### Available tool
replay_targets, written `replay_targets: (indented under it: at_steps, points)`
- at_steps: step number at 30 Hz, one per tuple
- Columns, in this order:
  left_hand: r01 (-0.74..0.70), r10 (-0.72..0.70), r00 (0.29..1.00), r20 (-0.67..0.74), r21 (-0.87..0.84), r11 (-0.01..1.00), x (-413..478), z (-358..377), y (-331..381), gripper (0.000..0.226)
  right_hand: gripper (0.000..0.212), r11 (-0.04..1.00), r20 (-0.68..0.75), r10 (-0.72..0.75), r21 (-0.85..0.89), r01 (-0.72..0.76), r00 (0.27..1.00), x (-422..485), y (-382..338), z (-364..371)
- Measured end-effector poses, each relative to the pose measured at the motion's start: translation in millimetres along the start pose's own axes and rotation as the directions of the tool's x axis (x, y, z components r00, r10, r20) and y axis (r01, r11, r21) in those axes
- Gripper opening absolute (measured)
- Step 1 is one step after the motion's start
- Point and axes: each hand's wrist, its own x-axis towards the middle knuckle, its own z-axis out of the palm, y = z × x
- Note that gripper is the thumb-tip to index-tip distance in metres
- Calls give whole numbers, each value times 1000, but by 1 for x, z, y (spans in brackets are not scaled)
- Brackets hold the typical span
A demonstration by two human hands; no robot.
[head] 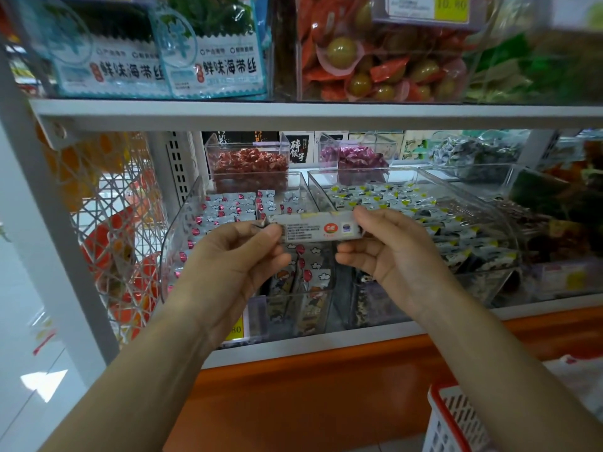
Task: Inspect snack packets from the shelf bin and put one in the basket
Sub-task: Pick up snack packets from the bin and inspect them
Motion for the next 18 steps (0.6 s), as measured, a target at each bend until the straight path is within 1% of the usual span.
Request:
replay_targets:
  at_steps: [4,8,12,18]
  points:
    - [-13,14,999,30,-13,1000,2,-1,-2,10,22,999,-53,43,8,-42,998,-1,-1,0]
    - [-20,22,999,48,-32,999,2,-2,-4,14,23,999,-91,31,-26,-34,995,-1,-1,-1]
    - [-4,7,999,36,-89,996,1,-2,-4,6,26,998,-88,54,-14,-56,995,-1,-1,-1]
    - [10,-7,1000,26,-126,992,1,-1,-5,11,36,992,-58,126,34,-124,990,-2,-1,-2]
